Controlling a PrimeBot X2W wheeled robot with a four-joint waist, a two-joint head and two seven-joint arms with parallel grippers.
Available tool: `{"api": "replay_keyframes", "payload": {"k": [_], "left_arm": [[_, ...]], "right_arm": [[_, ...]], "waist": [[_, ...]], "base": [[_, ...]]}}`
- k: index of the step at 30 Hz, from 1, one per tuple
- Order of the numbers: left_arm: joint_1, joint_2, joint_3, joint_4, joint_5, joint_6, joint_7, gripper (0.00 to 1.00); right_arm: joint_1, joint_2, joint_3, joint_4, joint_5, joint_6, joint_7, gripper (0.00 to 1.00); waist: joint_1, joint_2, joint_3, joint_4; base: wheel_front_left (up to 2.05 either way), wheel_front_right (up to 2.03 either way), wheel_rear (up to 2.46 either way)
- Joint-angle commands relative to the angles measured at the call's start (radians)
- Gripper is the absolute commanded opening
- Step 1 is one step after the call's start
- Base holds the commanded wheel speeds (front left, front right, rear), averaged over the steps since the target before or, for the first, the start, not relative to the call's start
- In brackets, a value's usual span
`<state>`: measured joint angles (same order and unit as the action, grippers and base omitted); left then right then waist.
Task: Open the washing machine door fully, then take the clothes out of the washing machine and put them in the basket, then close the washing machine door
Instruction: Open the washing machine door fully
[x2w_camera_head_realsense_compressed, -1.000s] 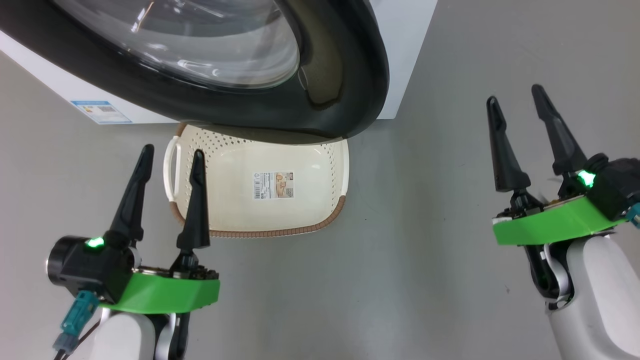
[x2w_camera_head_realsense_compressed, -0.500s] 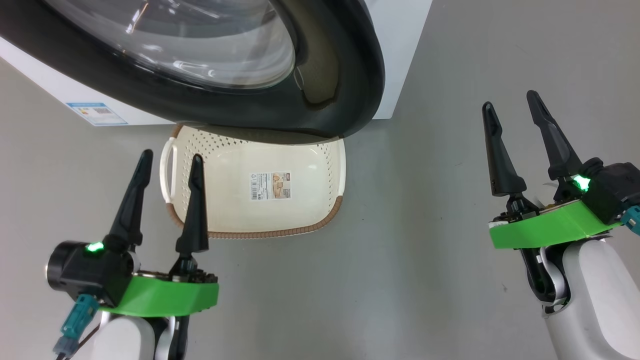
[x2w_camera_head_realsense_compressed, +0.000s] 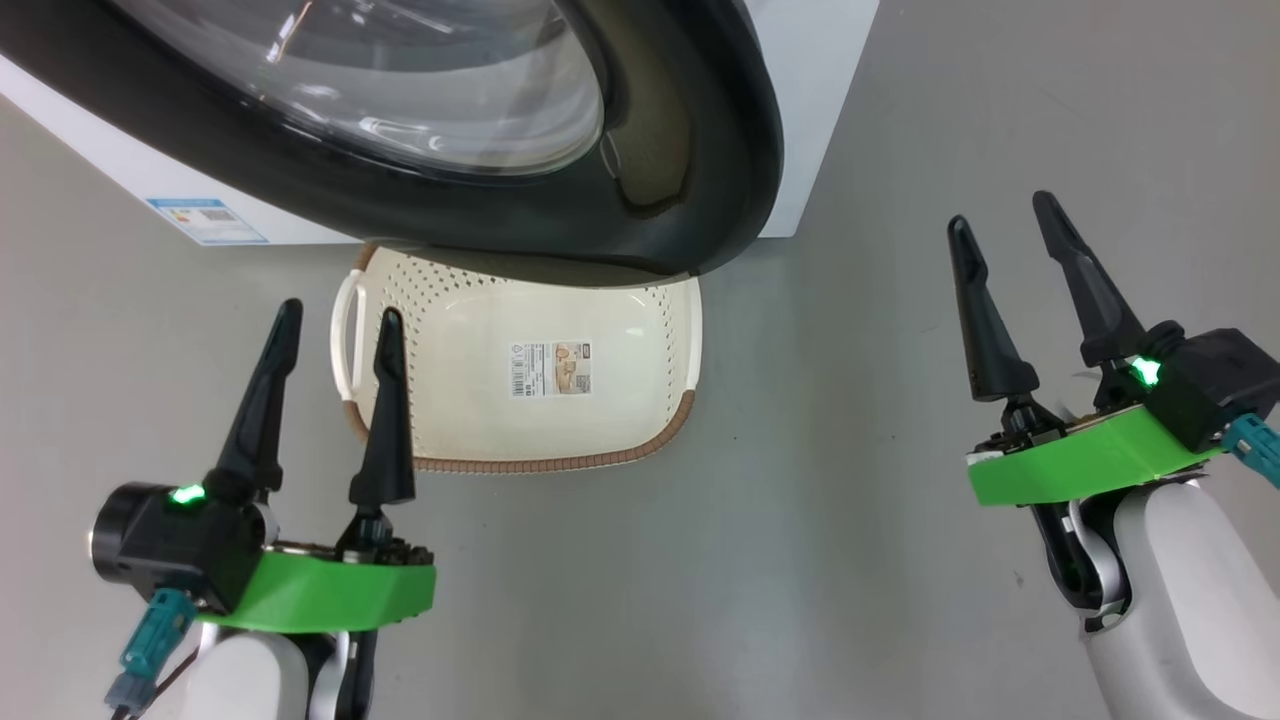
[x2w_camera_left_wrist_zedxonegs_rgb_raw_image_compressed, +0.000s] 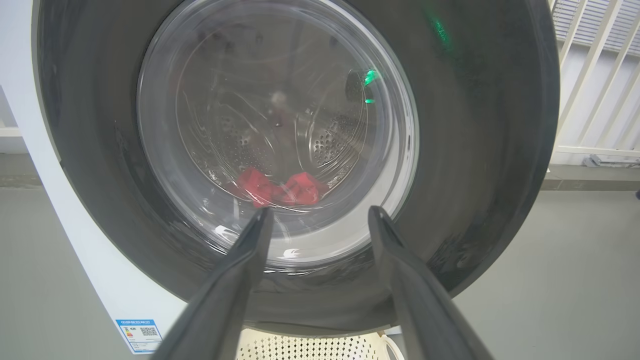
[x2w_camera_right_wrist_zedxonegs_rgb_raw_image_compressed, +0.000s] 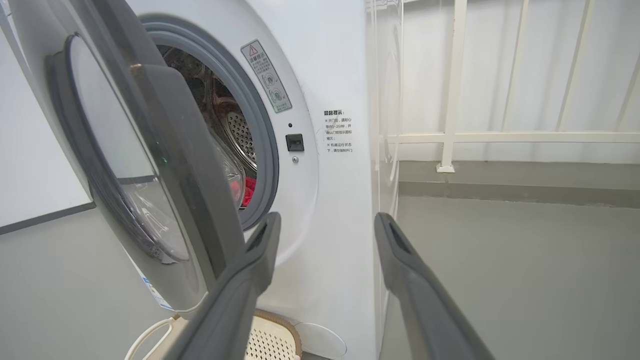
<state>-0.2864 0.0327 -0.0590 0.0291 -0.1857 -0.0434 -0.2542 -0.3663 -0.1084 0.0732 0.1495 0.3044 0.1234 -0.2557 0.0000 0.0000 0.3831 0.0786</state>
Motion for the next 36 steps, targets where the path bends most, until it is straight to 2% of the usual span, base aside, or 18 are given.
{"api": "replay_keyframes", "payload": {"k": [1,5,9,14,16,20,22,23,30,36], "left_arm": [[0.010,0.018,0.035,-0.028,0.006,0.007,-0.008,1.00],[0.008,0.018,0.036,-0.028,0.005,0.008,-0.008,1.00],[0.007,0.018,0.036,-0.027,0.007,0.008,-0.008,1.00],[0.004,0.018,0.035,-0.023,0.009,0.007,-0.008,1.00],[0.000,0.018,0.032,-0.022,0.007,0.008,-0.008,1.00],[-0.008,0.018,0.020,-0.018,0.005,0.008,-0.008,1.00],[-0.011,0.018,0.014,-0.016,0.003,0.008,-0.008,1.00],[-0.012,0.018,0.010,-0.014,0.002,0.009,-0.008,1.00],[-0.009,0.018,0.000,-0.001,-0.002,0.011,-0.008,1.00],[-0.014,0.018,-0.010,0.011,-0.008,0.013,-0.008,1.00]], "right_arm": [[0.008,-0.003,0.023,-0.017,-0.006,0.007,-0.006,0.02],[-0.018,0.002,0.043,0.010,0.042,0.007,-0.006,0.00],[-0.072,0.034,0.071,0.097,0.330,0.007,-0.006,0.00],[-0.194,0.025,0.191,0.158,0.720,0.007,0.022,0.00],[-0.240,0.020,0.202,0.154,0.887,0.007,0.077,0.00],[-0.327,0.003,0.194,0.161,1.139,0.007,0.227,0.00],[-0.364,0.001,0.186,0.178,1.241,0.007,0.327,0.00],[-0.402,-0.003,0.182,0.198,1.316,0.007,0.429,0.00],[-0.537,-0.012,0.155,0.349,1.484,0.007,0.699,0.00],[-0.632,-0.016,0.138,0.472,1.548,0.007,0.821,0.00]], "waist": [[0.0000,0.0000,0.001,0.002],[0.0000,0.0000,0.004,0.006],[0.0000,0.0000,0.004,0.005],[0.0000,0.0000,0.007,0.008],[0.0000,0.0000,0.010,0.011],[0.0000,0.0000,0.016,0.023],[0.0000,0.0000,0.019,0.031],[0.0000,0.0000,0.020,0.037],[0.0000,0.0000,0.023,0.055],[0.0000,0.0000,0.024,0.067]], "base": [[0.00,0.00,0.00],[0.00,0.00,0.00],[0.00,0.00,0.00],[0.00,0.00,0.00],[0.00,0.00,0.00],[0.00,0.00,0.00],[0.00,0.00,0.00],[0.00,0.00,0.00],[0.00,0.00,0.00],[0.00,0.00,0.00]]}}
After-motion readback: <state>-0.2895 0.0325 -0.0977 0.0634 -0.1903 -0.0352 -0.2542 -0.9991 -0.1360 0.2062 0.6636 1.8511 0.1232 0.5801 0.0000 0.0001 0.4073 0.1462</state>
